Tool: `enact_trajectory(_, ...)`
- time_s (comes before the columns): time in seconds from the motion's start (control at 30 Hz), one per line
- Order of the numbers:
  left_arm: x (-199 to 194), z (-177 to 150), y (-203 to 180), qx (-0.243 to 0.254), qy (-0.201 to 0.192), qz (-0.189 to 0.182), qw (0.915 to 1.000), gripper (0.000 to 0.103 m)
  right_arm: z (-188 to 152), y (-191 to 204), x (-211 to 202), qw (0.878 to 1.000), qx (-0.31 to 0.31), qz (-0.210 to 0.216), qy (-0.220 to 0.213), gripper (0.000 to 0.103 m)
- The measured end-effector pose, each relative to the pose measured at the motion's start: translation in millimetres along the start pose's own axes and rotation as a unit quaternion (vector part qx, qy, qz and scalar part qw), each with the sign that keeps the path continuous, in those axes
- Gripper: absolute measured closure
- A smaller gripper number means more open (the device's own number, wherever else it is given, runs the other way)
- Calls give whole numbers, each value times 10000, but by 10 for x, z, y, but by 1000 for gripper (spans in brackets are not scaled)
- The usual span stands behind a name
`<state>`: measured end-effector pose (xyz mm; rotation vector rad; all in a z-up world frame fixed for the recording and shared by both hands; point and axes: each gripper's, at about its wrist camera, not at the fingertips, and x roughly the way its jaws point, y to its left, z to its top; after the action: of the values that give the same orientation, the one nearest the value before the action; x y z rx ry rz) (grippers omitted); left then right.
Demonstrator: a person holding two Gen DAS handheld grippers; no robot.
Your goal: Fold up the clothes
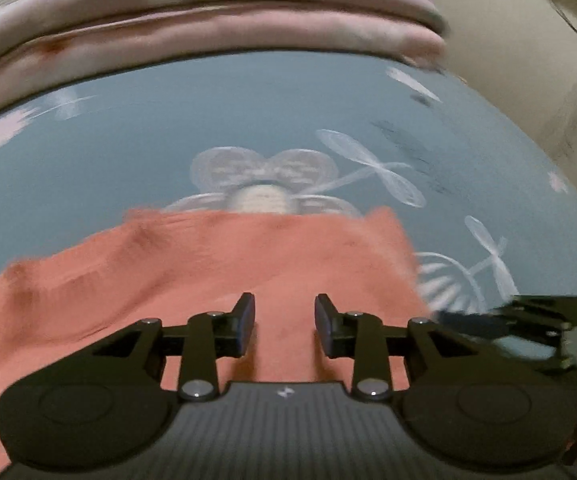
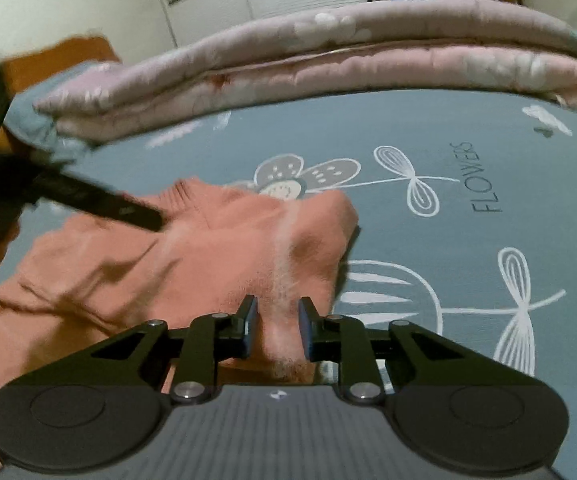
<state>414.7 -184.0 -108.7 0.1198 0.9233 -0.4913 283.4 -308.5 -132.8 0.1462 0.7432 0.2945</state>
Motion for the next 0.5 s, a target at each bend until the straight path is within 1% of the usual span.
enact_trajectory(0.07, 179, 14, -169, 237, 13, -122, 9996, 70, -10, -21, 71, 9999, -25, -5, 143, 77)
enact_trajectory(0.1, 269, 1, -216, 321, 69, -108, 9994, 68, -10, -50, 75, 9999, 24, 51, 142, 77)
enact_trajectory(0.13, 330, -27, -260, 476, 47, 15, 9989, 68, -5, -77, 74, 9998, 69, 97, 148, 77)
enact_trajectory(0.17, 383, -54, -297, 646, 25, 189, 9977, 64, 5, -100, 70, 9997, 107, 129, 162, 77)
enact_trajectory(0.2, 418, -77, -314, 856, 4, 494, 9951, 58, 11, -119, 66, 9996, 134, 158, 174, 77)
enact_trajectory(0.23, 444, -101, -322, 1019, -27, 748, 9920, 50, 10, -132, 64, 9996, 146, 181, 183, 77)
enact_trajectory(0.27, 441, -124, -297, 1011, -67, 843, 9913, 45, 12, -147, 59, 9995, 160, 196, 194, 77)
enact_trajectory(0.3, 424, -140, -243, 863, -65, 858, 9925, 37, 15, -160, 53, 9994, 174, 193, 208, 77)
enact_trajectory(0.37, 386, -138, -169, 627, -58, 803, 9948, 37, 20, -181, 49, 9995, 190, 121, 239, 75)
enact_trajectory(0.4, 351, -112, -174, 591, -73, 803, 9950, 38, 20, -197, 50, 9995, 209, 67, 247, 70)
enact_trajectory(0.43, 310, -86, -199, 576, -123, 804, 9950, 45, 19, -221, 41, 9993, 263, 40, 245, 69)
enact_trajectory(0.47, 258, -59, -236, 584, -232, 747, 9952, 45, 17, -248, 22, 9992, 339, 77, 210, 69)
enact_trajectory(0.5, 215, -34, -281, 631, -368, 619, 9954, 42, 14, -270, -5, 9990, 397, 135, 136, 69)
